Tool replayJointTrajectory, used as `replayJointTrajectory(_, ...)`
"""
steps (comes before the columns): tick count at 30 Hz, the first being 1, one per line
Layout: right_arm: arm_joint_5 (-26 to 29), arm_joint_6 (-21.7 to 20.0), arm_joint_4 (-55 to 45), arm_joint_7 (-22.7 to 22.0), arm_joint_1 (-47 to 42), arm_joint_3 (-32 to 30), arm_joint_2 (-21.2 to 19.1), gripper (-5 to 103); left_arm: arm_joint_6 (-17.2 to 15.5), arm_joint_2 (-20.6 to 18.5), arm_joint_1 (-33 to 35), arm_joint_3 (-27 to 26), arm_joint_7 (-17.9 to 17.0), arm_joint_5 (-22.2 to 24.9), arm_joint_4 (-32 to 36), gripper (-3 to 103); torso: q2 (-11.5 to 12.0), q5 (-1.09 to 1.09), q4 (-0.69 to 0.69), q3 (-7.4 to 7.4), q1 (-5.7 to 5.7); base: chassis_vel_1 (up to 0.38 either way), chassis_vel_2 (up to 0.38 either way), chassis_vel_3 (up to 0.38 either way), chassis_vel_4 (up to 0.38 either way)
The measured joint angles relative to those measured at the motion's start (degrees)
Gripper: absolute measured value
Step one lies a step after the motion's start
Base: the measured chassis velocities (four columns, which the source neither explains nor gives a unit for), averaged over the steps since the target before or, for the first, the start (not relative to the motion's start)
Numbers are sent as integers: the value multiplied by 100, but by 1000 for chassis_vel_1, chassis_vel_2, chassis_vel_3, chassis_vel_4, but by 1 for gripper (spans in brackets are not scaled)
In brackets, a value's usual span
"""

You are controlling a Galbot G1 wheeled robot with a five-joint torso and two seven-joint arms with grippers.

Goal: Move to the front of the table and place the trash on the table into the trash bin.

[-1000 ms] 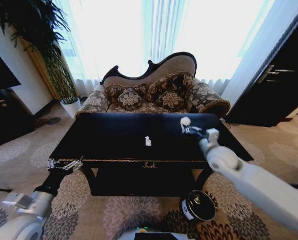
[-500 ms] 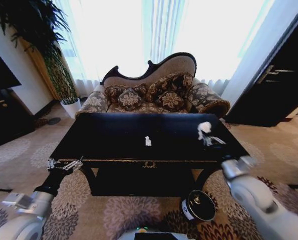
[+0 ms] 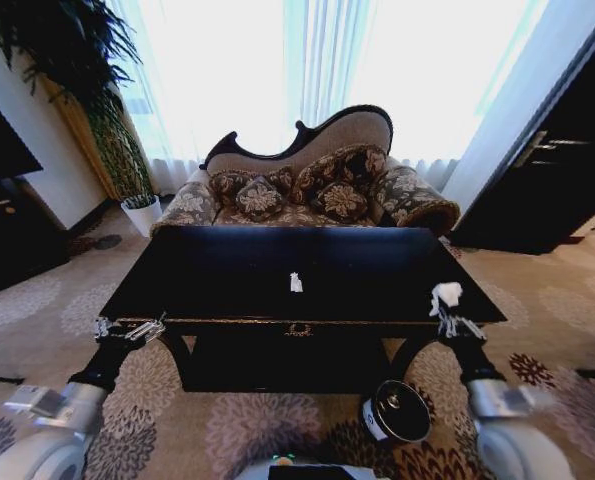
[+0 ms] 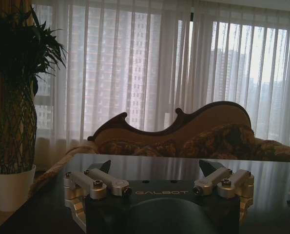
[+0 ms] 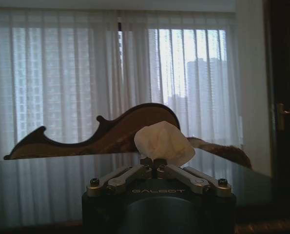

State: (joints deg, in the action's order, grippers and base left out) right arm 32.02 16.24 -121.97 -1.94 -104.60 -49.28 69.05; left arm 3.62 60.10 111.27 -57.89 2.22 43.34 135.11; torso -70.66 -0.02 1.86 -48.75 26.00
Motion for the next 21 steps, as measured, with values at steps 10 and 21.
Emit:
replayJointTrajectory(10, -185, 363, 1145, 8, 275, 551, 431, 0, 0, 0, 0, 0, 0, 0, 0, 100, 0, 1, 0, -1, 0, 0, 0, 0, 0)
replayJointTrajectory(21, -732, 869, 2737, -66, 832, 1504, 606, 0, 0, 0, 0, 0, 0, 0, 0, 100, 0, 0, 0, 0, 0, 0, 0, 0, 0)
